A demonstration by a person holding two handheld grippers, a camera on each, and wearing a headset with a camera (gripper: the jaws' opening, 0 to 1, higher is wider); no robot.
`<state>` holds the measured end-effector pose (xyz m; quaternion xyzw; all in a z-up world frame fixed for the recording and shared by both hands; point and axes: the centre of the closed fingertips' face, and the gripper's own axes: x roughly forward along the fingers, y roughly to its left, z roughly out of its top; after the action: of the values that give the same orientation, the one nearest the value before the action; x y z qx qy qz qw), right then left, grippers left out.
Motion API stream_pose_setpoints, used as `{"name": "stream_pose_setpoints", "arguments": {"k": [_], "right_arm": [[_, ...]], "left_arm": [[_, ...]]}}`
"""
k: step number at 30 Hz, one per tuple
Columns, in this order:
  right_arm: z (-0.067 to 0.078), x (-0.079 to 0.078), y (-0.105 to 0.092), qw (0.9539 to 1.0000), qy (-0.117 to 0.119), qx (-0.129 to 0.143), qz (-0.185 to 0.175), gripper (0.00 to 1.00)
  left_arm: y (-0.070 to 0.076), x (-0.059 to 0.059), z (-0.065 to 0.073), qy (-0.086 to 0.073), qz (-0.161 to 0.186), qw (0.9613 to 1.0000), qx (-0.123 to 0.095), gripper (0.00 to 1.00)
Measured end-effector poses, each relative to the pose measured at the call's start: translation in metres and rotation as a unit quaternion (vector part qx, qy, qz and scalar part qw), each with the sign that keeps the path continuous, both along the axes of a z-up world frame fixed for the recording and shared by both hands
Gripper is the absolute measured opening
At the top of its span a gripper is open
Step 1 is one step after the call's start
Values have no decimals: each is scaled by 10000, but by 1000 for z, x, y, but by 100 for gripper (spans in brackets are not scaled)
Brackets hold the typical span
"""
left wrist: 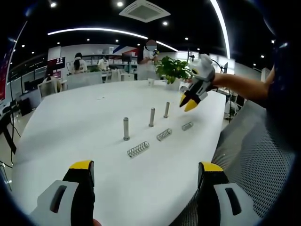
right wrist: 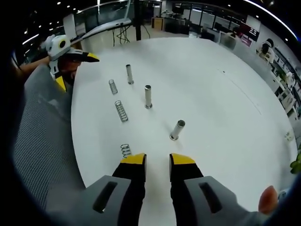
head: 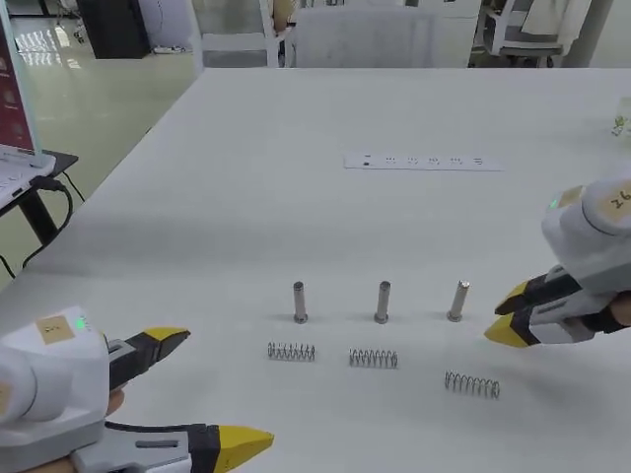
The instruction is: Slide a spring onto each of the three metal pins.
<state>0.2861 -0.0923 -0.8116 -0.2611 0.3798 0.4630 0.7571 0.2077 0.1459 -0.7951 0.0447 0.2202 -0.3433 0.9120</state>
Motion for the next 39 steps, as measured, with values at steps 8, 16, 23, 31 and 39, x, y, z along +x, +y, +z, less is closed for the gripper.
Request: {"name": "stream_pose_setpoints", "arguments": {"k": [8, 16, 23, 31, 39], "right_arm": [[-9, -17, -3, 9995, 172, -136, 229, 18], [-18, -29, 2, 9976, 358, -239, 536, 18], [-28, -37, 4, 9951, 498, -388, 760, 16], [-37, -41, 5, 9920, 523, -589, 982, 13], [-44, -40, 4, 9884, 461, -843, 1179, 11]], "left_arm": [[-1, 0, 0, -2, -22, 10000, 2, 88], [0, 0, 0, 0, -27, 10000, 0, 88], [0, -1, 0, 2, -37, 10000, 6, 88], [-1, -1, 0, 1, -44, 10000, -4, 88], [-1, 0, 1, -9, -66, 10000, 16, 87]]}}
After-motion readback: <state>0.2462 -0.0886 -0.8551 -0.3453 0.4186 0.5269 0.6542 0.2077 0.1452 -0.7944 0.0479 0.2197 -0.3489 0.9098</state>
